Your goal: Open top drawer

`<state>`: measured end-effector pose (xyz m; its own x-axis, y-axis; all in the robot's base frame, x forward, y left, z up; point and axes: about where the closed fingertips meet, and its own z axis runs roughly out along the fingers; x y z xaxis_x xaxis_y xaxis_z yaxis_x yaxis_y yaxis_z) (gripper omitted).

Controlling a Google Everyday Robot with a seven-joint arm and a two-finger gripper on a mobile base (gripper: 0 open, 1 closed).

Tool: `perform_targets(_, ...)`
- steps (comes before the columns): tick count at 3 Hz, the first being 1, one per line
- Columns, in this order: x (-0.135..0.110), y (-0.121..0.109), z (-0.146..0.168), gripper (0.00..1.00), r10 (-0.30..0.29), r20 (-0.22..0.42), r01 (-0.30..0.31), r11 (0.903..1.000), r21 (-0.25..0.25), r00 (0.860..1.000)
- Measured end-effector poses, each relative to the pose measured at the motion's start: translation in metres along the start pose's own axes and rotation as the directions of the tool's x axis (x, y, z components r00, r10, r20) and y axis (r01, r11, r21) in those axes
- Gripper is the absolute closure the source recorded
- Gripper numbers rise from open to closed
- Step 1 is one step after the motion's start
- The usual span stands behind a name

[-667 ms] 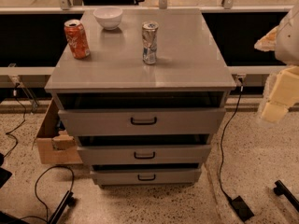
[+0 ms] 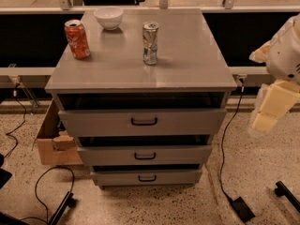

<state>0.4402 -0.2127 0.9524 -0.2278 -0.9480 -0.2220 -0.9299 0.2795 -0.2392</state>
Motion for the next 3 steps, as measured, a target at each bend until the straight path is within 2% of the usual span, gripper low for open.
perform_targets(1, 0.001, 0.009, 0.038, 0.0, -0.014, -0.019, 0.014, 0.9998, 0.016, 1.0)
perform_targets(3, 0.007, 0.026, 0.117, 0.0, -0.064, -0.02, 0.064, 0.9979, -0.001, 0.998)
